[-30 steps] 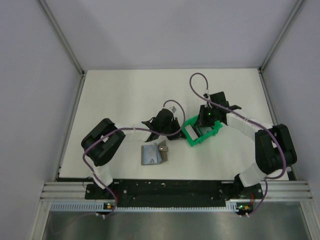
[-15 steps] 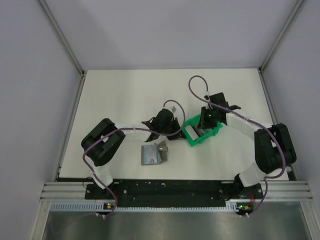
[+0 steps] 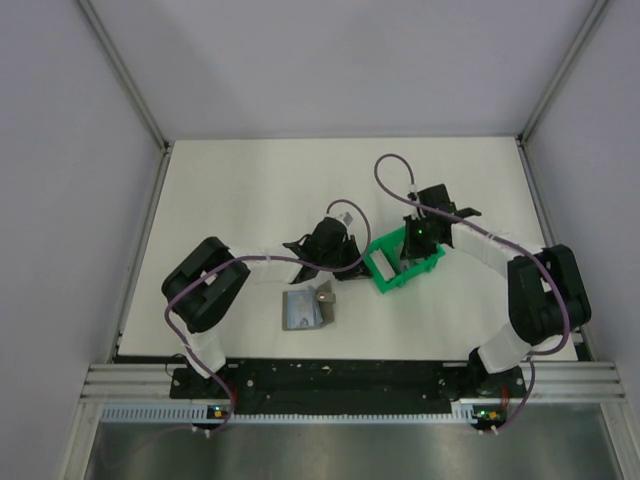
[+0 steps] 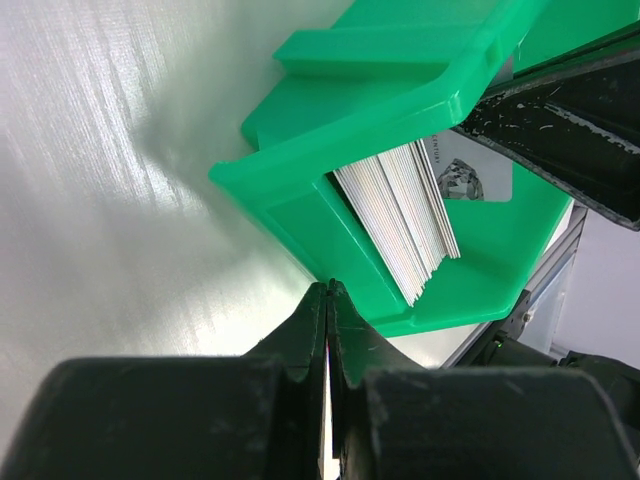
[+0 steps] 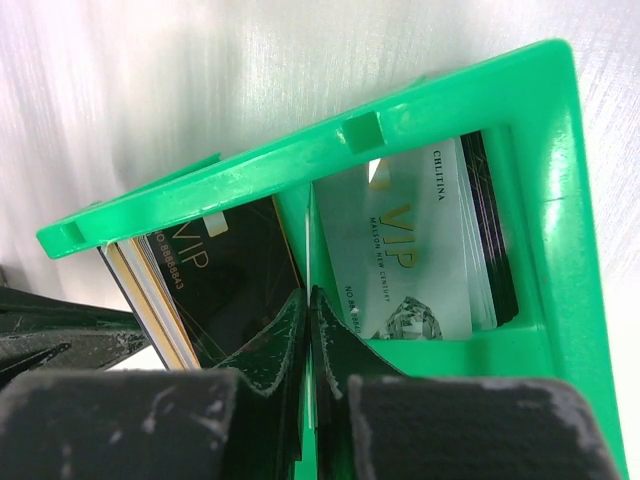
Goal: Put the credit cards into the card holder
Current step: Pick up the credit card from the storage box, then insert the credit card into the card holder.
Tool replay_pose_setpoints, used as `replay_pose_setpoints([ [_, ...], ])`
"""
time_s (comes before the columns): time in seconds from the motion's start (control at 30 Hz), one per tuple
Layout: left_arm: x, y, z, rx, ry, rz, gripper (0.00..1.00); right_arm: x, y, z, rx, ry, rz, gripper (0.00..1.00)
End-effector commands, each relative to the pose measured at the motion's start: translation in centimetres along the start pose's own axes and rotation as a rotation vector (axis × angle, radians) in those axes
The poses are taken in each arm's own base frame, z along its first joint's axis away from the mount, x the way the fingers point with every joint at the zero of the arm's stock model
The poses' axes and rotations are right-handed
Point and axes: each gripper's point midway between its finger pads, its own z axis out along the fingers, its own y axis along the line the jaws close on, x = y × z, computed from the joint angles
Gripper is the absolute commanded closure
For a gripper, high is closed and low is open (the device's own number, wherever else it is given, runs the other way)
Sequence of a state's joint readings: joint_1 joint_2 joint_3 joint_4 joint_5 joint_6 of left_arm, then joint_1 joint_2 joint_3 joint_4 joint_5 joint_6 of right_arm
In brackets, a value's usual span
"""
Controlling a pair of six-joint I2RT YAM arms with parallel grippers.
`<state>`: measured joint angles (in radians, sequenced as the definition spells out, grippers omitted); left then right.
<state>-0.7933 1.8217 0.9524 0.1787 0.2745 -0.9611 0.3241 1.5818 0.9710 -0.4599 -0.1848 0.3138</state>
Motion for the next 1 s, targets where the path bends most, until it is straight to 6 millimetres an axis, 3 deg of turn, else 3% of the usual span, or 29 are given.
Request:
replay_pose_setpoints([
  [0.0, -1.5, -2.2, -1.5, 0.032, -0.055, 0.064, 1.0, -3.6, 1.2, -2.8, -0.026, -0.118, -0.032, 1.0],
  [0.2, -2.5, -2.7, -3.3, 0.016, -0.114, 0.103, 0.94, -5.6, 2.4, -6.9, -0.051, -0.245, -0.034, 1.0],
  [0.47, -3.1, -3.4, -5.5, 0.013, -0.163, 0.138, 0.82, -5.3, 4.5, -8.9, -0.151, -0.264, 0.035, 1.0],
  [0.67, -4.4, -2.4, -9.3, -0.063, -0.271, 0.154, 0.52, -4.6, 7.5, -11.1, -0.342, -0.315, 0.126, 1.0],
  [0.9, -6.1, 0.4, -15.2, -0.214, -0.428, 0.125, 0.03, -2.9, 11.3, -13.1, -0.648, -0.324, 0.268, 1.0],
  [0.97, -6.2, 1.4, -16.6, -0.227, -0.455, 0.108, 0.02, -2.5, 11.5, -12.9, -0.672, -0.308, 0.318, 1.0],
])
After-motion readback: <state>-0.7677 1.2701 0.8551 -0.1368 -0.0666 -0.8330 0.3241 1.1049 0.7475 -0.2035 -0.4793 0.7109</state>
